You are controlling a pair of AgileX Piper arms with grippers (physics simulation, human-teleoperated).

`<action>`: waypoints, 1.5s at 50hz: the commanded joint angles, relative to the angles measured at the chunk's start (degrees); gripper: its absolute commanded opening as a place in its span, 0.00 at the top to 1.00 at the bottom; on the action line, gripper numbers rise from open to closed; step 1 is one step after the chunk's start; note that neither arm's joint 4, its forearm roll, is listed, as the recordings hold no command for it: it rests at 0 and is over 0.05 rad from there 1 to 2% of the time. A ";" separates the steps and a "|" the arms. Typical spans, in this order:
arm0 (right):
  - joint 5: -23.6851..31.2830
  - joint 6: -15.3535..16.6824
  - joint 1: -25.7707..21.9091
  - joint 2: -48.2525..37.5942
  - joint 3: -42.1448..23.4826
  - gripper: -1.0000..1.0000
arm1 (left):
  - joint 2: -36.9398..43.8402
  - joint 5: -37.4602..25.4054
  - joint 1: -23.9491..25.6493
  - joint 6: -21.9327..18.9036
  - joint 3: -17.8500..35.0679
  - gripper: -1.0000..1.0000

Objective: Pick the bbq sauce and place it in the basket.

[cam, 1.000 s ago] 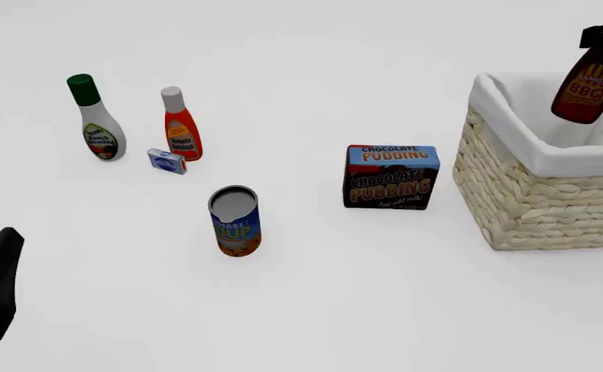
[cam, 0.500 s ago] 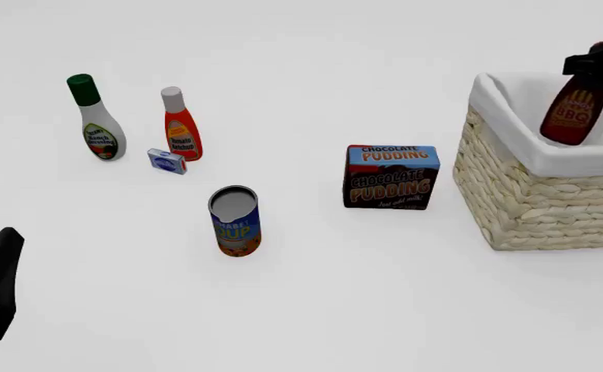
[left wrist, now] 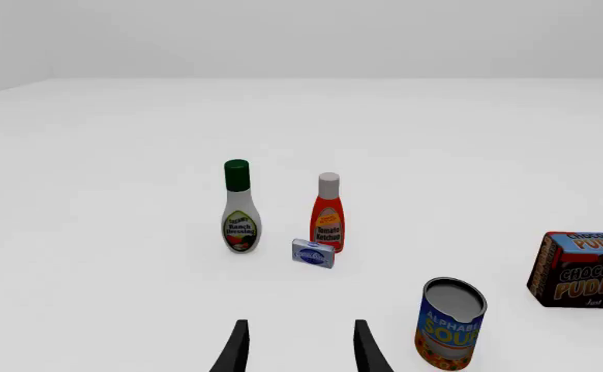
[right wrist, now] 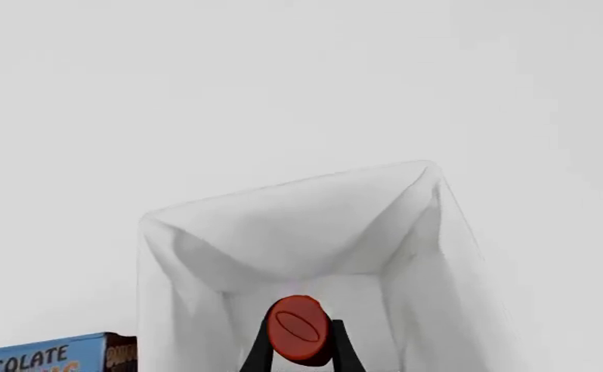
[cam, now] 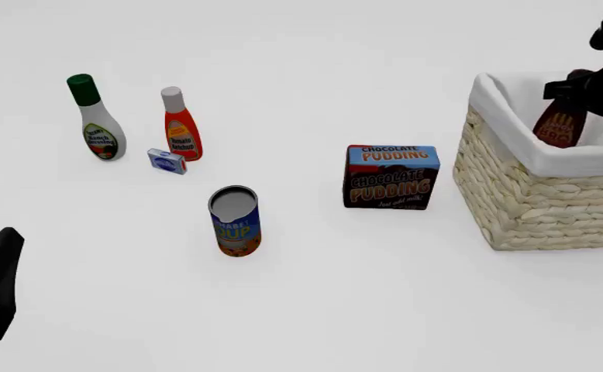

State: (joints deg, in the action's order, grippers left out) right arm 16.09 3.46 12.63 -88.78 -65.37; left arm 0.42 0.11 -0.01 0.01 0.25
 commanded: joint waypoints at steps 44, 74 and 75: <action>-3.79 -0.25 -0.38 -4.00 2.19 1.00 | 0.00 0.00 0.00 0.00 0.00 0.00; -3.76 0.04 -0.25 -4.77 2.52 0.00 | 0.00 0.00 0.00 0.00 0.00 0.00; -3.78 0.11 -0.22 -4.70 2.65 0.00 | 0.00 0.00 0.00 0.00 0.00 0.00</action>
State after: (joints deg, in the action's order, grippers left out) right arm 12.38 3.82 12.30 -93.93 -63.09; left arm 0.42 0.11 -0.01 0.01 0.25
